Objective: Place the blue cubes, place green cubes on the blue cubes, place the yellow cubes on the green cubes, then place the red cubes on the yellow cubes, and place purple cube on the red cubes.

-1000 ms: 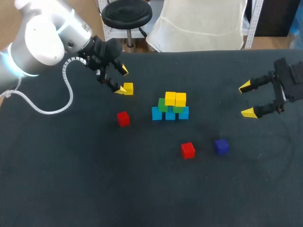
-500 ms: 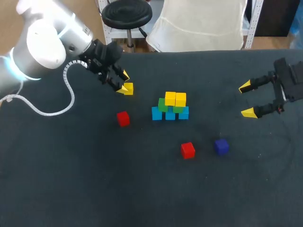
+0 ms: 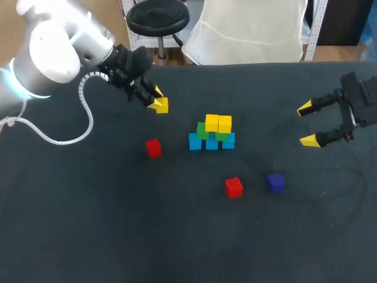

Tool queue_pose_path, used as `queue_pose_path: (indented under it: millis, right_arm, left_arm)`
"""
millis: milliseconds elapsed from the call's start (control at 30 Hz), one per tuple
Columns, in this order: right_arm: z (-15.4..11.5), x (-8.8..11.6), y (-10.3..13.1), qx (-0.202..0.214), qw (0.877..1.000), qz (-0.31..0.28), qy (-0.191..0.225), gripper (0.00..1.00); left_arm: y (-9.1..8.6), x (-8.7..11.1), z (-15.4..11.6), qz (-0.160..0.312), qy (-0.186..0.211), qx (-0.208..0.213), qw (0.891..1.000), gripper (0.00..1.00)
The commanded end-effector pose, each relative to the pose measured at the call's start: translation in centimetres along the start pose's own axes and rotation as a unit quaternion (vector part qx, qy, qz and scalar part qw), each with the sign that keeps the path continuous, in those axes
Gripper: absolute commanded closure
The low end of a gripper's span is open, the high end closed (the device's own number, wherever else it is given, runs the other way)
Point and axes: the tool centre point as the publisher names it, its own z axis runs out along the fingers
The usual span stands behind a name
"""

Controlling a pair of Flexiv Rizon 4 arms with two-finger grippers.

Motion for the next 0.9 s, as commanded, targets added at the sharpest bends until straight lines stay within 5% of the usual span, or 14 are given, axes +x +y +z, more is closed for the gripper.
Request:
queue_pose_path:
  millis: [33,367,900]
  right_arm:
    - [0.1,0.1,-0.1,-0.001,1.000,-0.001,-0.001,0.00]
    - [0.1,0.1,-0.1,-0.001,1.000,-0.001,-0.001,0.00]
    - [0.1,0.1,-0.1,-0.001,1.000,-0.001,-0.001,0.00]
  left_arm:
    - [-2.5,-1.2,-1.1,0.004,-0.001,-0.021,1.000,1.00]
    - [-5.3,-5.1,-0.9,0.029,-0.004,-0.009,1.000,1.00]
    - [-8.4,-8.5,0.3,0.053,-0.016,0.010,0.998,1.00]
